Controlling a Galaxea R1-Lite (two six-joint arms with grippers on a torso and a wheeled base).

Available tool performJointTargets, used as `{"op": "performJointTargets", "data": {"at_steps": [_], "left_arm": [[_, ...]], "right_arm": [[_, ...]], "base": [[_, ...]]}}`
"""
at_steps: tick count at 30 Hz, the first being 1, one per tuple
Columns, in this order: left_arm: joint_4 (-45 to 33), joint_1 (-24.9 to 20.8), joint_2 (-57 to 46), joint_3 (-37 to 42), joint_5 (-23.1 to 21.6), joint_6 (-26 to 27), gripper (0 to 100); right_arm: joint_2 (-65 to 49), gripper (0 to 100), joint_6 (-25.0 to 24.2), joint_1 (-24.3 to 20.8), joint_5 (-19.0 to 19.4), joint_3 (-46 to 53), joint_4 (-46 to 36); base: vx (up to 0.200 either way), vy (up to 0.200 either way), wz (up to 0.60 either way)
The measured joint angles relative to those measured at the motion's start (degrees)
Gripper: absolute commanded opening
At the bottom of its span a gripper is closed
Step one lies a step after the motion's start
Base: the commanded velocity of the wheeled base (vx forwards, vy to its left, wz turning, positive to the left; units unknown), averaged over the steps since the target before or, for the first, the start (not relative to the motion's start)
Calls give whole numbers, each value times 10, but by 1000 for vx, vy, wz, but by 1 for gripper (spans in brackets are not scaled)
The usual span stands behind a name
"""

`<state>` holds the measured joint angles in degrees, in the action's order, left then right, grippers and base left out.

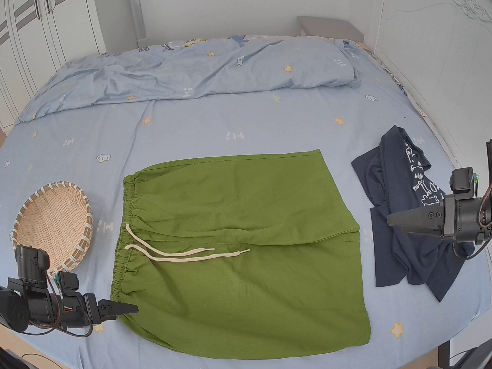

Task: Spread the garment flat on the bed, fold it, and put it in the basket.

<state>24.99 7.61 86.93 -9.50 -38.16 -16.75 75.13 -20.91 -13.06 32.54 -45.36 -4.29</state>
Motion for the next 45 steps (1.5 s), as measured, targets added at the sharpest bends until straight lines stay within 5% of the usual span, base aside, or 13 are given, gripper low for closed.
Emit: {"op": "performJointTargets", "data": {"at_steps": [5,19,30,38,39,45], "left_arm": [[18,39,58,5,-43,22,100],[30,55,126,3,-48,25,100],[199,59,190,21,-50,20,100],[215,70,201,46,-51,22,100],[215,72,200,48,-51,22,0],[207,87,192,63,-44,24,0]], "right_arm": [[-8,100,-6,-5,0,3,2],[-10,100,-7,-5,0,4,5],[-9,100,-7,-5,0,4,5],[-9,100,-7,-5,-1,4,5],[-9,100,-7,-5,0,4,5],[-9,100,-7,-5,0,4,5]], "base": [[0,0,0],[0,0,0],[0,0,0],[0,0,0],[0,0,0],[0,0,0]]}}
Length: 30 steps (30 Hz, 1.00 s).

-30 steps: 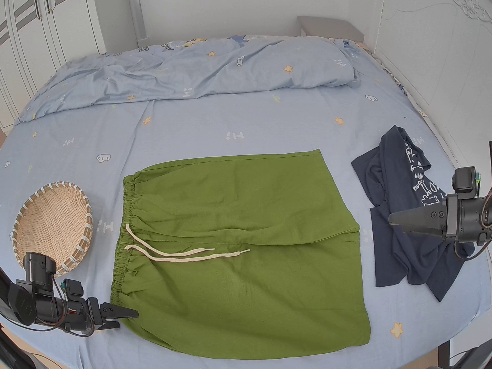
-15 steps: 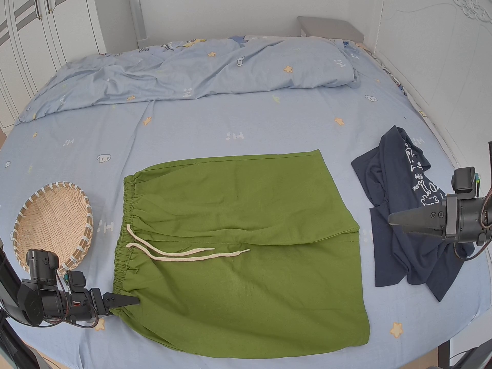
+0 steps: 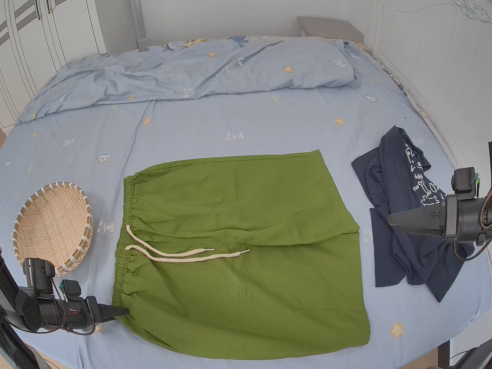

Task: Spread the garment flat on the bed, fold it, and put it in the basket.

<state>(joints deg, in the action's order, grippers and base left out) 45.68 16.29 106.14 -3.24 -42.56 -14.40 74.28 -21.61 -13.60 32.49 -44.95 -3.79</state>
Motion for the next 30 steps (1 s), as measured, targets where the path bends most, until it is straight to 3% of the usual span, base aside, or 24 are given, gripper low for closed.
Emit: {"op": "performJointTargets", "data": {"at_steps": [11,16,21,30], "left_arm": [[-26,23,-38,21,-6,14,0],[-68,44,-58,22,-6,55,0],[-105,67,-67,22,-8,136,0],[-124,88,-69,22,-9,167,0]], "right_arm": [[0,100,0,-2,0,7,-5],[1,100,2,-1,0,30,-7],[5,100,10,3,-1,85,-5],[62,100,95,7,-2,189,0]], "base": [[0,0,0],[0,0,0],[0,0,0],[0,0,0]]}}
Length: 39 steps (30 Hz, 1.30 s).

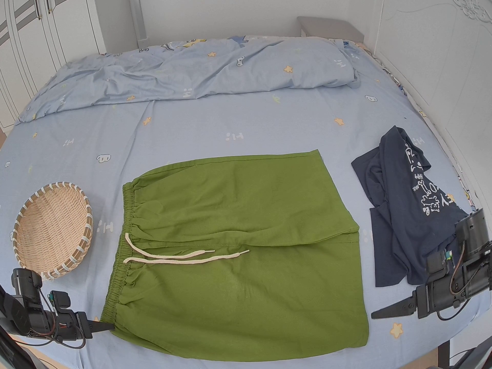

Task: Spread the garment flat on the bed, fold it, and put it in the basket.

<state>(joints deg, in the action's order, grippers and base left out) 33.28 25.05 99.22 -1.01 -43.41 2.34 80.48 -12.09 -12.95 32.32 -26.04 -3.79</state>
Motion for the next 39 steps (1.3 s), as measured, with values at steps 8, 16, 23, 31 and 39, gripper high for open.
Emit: {"op": "performJointTargets", "data": {"at_steps": [8,16,23,31,39], "left_arm": [[-1,4,2,-6,0,0,0],[-1,4,4,-10,0,-1,0],[-1,4,5,-11,0,-1,0],[-2,4,5,-10,0,-1,0],[-2,4,4,-10,0,-1,0]], "right_arm": [[75,100,42,-7,0,67,74],[147,100,48,-28,4,128,237],[198,100,45,-52,45,182,349],[237,100,43,-65,70,203,376],[272,100,42,-77,73,206,441]], "base": [[0,0,0],[0,0,0],[0,0,0],[0,0,0],[0,0,0]]}}
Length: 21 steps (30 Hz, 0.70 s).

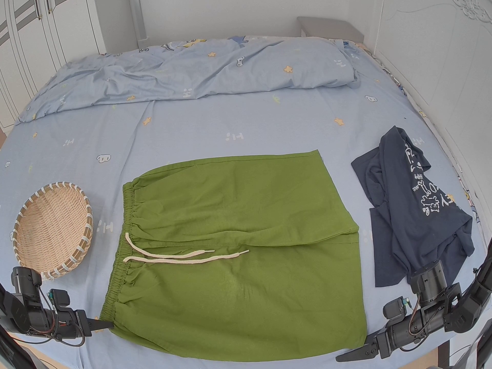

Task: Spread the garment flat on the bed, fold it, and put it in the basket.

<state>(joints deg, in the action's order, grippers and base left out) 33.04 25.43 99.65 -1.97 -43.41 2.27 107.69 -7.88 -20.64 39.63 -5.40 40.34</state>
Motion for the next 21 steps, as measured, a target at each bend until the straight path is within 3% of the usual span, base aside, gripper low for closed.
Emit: {"op": "performJointTargets", "data": {"at_steps": [6,11,12,21], "left_arm": [[0,0,0,0,0,0,0],[-1,0,-2,2,0,0,0],[-1,0,-2,2,0,0,0],[-1,0,-1,1,0,0,0]], "right_arm": [[30,100,-4,0,2,15,67],[43,100,-8,3,2,21,75],[44,0,-8,3,2,22,75],[52,0,-9,4,-6,28,70]], "base": [[0,0,0],[0,0,0],[0,0,0],[0,0,0]]}}
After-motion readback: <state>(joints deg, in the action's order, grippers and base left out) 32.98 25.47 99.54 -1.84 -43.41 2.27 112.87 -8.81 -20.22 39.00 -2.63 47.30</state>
